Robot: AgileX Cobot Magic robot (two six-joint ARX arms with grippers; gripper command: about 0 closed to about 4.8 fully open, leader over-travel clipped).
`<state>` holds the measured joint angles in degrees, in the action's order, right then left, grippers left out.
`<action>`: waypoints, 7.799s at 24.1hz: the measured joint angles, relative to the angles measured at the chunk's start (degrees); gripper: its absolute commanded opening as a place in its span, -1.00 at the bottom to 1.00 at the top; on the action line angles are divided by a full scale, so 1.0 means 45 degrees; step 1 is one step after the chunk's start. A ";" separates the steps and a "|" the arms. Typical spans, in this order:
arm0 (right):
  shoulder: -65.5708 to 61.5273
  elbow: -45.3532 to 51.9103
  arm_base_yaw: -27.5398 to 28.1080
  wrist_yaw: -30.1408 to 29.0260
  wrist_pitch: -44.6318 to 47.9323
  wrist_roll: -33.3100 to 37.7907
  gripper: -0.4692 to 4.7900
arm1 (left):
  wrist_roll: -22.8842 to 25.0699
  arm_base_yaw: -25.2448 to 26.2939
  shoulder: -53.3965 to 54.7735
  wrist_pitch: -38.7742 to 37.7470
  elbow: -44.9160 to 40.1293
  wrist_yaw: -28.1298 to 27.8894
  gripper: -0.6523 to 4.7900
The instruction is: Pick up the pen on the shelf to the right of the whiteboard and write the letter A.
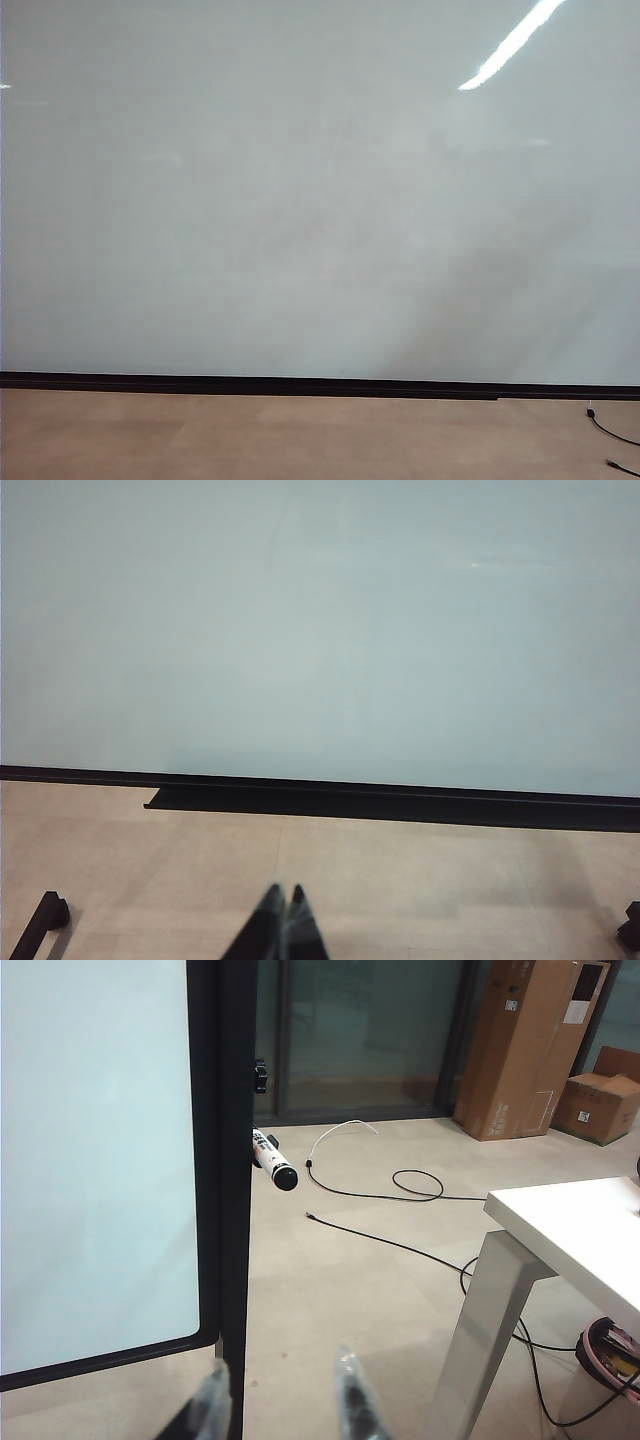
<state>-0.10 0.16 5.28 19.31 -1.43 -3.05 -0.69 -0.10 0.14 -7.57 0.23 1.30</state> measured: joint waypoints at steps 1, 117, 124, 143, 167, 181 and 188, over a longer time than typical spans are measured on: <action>0.0000 0.0000 0.0000 0.0000 0.0039 -0.0010 0.30 | -0.0005 0.0000 0.0005 0.0000 0.0000 0.0000 -0.78; -2.5072 -0.8718 0.5843 -1.3022 1.6830 0.1919 0.42 | -0.0005 0.0000 0.0000 0.0000 0.0000 0.0000 -0.78; -2.5077 -0.8684 0.5838 -1.3032 1.7214 0.1957 0.28 | -0.0005 0.0000 0.0000 0.0000 0.0000 0.0000 -0.78; -2.5072 -0.8680 0.5858 -1.3168 1.7214 0.1962 -0.19 | -0.0005 0.0000 0.0005 0.0000 0.0000 0.0000 -0.78; -2.5063 -0.8563 0.5911 -1.3100 1.7699 0.2030 -0.86 | 0.0000 0.0000 0.0010 0.0000 0.0000 0.0000 -0.78; -2.4106 -0.8077 0.6018 -1.2196 1.8054 0.1705 -0.86 | -0.0005 0.0000 0.0010 0.0000 0.0000 0.0000 -0.78; -2.4028 -0.8024 0.6018 -1.0132 1.8064 0.1404 -0.86 | -0.0005 0.0000 0.0010 0.0000 0.0000 0.0000 -0.78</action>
<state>-108.22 -35.94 32.36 -26.28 79.85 3.27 -0.71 -0.10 0.19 -7.57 0.23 1.30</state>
